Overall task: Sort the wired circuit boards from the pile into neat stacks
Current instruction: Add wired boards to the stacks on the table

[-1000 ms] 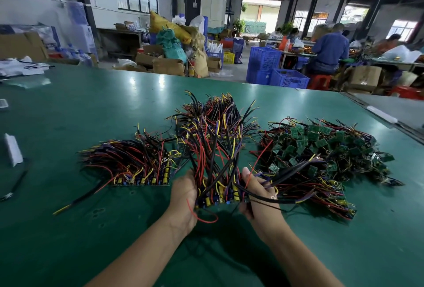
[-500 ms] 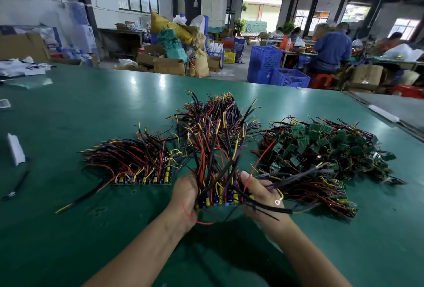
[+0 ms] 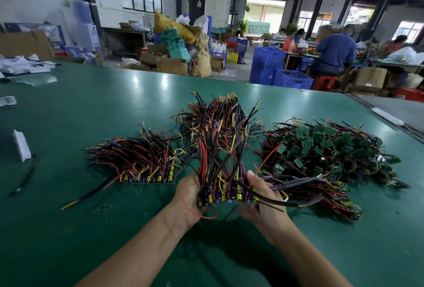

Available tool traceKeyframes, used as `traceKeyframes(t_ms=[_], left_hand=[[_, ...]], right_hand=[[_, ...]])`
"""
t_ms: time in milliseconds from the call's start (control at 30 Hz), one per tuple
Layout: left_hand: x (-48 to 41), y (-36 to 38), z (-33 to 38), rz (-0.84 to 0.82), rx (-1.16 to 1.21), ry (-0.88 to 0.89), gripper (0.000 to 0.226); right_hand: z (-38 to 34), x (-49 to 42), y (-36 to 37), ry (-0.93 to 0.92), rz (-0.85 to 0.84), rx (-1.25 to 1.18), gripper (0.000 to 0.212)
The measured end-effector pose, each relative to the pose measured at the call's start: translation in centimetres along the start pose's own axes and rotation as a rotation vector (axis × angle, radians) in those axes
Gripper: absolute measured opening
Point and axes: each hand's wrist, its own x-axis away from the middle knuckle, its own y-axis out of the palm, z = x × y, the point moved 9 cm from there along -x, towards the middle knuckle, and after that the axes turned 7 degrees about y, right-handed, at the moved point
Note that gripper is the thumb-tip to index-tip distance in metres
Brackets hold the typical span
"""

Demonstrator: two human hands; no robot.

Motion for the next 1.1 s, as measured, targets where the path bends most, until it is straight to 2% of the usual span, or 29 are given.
traceKeyframes(t_ms=[133, 267, 433, 500, 633, 667, 733, 800, 1000, 1067, 1100], left_hand=[[0.0, 0.0, -0.3, 0.014, 0.057, -0.024, 0.039], [0.0, 0.0, -0.4, 0.027, 0.1, -0.016, 0.038], [-0.4, 0.2, -0.6, 0.02, 0.117, -0.014, 0.04], [-0.6, 0.5, -0.9, -0.011, 0.129, -0.026, 0.04], [-0.3, 2.4, -1.9, -0.214, 0.206, -0.06, 0.053], [0.1, 3.1, -1.7, -0.29, 0.233, -0.047, 0.052], [0.9, 3.6, -1.1, -0.34, 0.197, 0.002, 0.037], [0.8, 3.0, -0.2, -0.276, 0.145, 0.063, 0.038], [-2.1, -2.0, 2.2, 0.114, -0.073, 0.187, 0.041], [-3.2, -3.8, 3.0, 0.215, -0.185, 0.264, 0.039], [-3.4, -4.4, 3.5, 0.245, -0.256, 0.304, 0.042]], right_hand=[[0.6, -0.2, 0.6, 0.03, -0.108, -0.105, 0.037], [0.7, -0.4, 1.4, 0.045, -0.214, -0.156, 0.06], [0.4, -0.2, 1.5, 0.032, -0.212, -0.154, 0.041], [0.2, 0.0, 1.6, 0.048, -0.205, -0.141, 0.047], [0.1, 0.9, 3.2, 0.095, -0.264, -0.216, 0.068], [0.0, 1.0, 3.4, 0.105, -0.242, -0.22, 0.067], [-0.3, 1.2, 3.1, 0.1, -0.177, -0.21, 0.047], [-0.7, 1.1, 1.9, 0.079, -0.111, -0.199, 0.039], [-1.2, 0.6, -1.2, -0.02, 0.151, -0.022, 0.055], [-1.8, 0.5, -1.3, -0.075, 0.167, 0.089, 0.058], [-2.1, 0.4, -1.1, -0.115, 0.135, 0.149, 0.067]])
